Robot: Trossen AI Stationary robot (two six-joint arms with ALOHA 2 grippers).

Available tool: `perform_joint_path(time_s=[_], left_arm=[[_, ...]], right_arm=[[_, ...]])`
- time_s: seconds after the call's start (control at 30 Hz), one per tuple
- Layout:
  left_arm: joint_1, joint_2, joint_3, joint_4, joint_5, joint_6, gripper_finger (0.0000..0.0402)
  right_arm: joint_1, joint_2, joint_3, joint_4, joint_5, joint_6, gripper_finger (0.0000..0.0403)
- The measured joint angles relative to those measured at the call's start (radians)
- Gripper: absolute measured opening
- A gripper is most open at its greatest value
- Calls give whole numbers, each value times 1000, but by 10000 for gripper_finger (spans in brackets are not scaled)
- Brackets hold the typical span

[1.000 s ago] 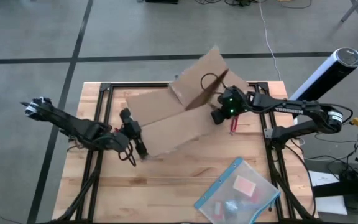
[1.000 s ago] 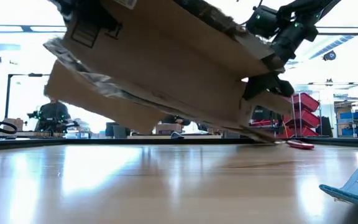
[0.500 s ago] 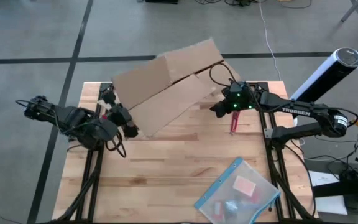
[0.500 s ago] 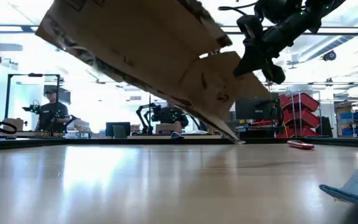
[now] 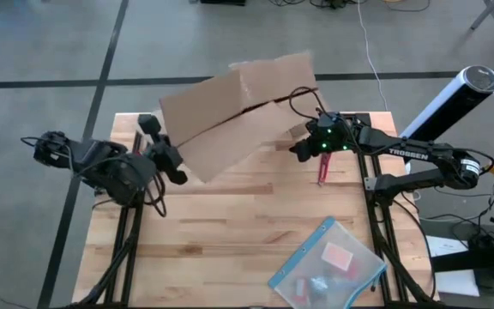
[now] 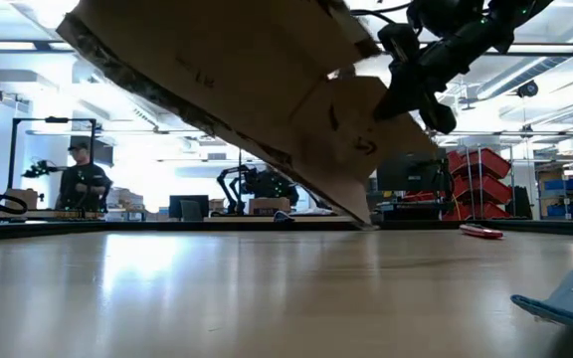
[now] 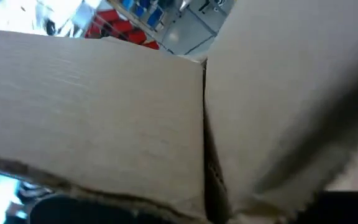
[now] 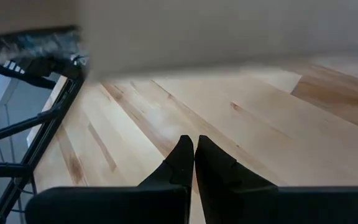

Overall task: Unpack boxes
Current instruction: Break down the box using the red cutter

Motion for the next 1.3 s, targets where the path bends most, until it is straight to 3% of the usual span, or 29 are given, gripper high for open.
perform_joint_path(time_s=[0.23, 0.37, 0.63, 0.8, 0.93, 1.13, 1.3], left_arm=[[4, 47, 139, 7, -34, 175, 0], [4, 75, 157, 0, 48, 187, 0], [-8, 179, 87, -238, 348, -85, 0], [-35, 200, -42, -227, 398, -143, 0], [-49, 205, -137, -111, 457, -149, 0], [-51, 198, -161, -66, 462, -141, 0], [-39, 156, -120, -69, 378, -113, 0]], right_arm=[[0, 0, 0, 98, 8, -2, 0], [0, -12, 0, 155, 24, -14, 0], [-3, -109, -2, 163, 70, -56, 0], [-3, -196, -2, 165, 109, -80, 0], [-3, -247, -1, 152, 135, -81, 0], [-3, -290, -1, 135, 160, -64, 0], [-3, -289, -1, 127, 161, -64, 0]])
